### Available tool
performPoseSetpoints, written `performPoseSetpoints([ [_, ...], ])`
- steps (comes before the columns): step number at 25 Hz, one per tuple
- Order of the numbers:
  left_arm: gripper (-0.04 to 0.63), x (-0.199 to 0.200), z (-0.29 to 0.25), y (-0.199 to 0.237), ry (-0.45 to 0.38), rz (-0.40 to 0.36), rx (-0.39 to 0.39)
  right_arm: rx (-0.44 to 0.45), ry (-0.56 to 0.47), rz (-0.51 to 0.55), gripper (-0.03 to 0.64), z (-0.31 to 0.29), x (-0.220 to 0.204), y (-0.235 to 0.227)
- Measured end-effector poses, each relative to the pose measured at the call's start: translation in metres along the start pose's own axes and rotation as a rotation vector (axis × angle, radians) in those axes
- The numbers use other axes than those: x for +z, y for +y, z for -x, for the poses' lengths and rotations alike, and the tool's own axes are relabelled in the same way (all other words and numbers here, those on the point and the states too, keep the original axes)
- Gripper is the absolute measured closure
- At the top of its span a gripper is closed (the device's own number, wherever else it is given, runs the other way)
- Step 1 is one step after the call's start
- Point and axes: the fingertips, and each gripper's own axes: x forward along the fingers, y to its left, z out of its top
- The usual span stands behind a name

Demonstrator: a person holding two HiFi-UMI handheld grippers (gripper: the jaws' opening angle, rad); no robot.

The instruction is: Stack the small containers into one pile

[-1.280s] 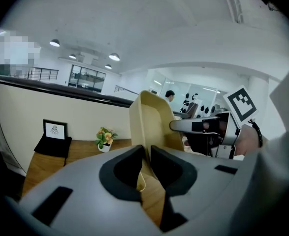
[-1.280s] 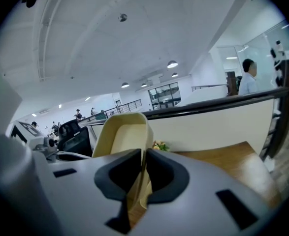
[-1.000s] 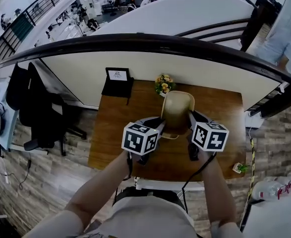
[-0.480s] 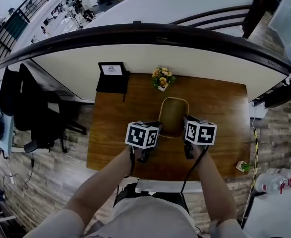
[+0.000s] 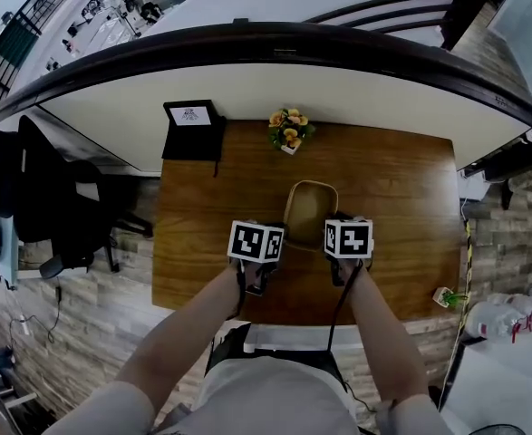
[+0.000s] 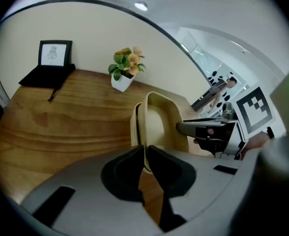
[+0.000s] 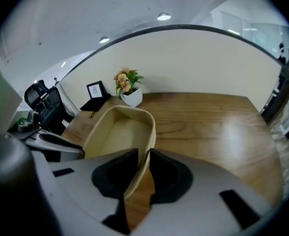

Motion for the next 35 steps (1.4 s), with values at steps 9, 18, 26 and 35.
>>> performPoseSetpoints([
  [9, 0.532, -0.008, -0.014, 0.016, 0.025, 0.000, 0.015, -0.020, 0.048, 0.085, 0.466, -0.021, -0.014, -0.002],
  [18, 0.474, -0.008, -0.020, 0.022, 0.012, 0.001, -0.004, 0.013, 0.111, 0.055, 0.434, -0.040, -0.035, -0.001],
  [26, 0.419, -0.002, -0.006, 0.023, -0.040, -0.101, 0.040, 0.008, 0.055, 0.047, 0.420, -0.026, -0.022, -0.002],
  [35, 0.413, 0.041, 0.057, -0.014, -0.207, -0.221, 0.021, 0.057, -0.182, 0.036, 0.450, 0.064, 0.035, 0.008],
])
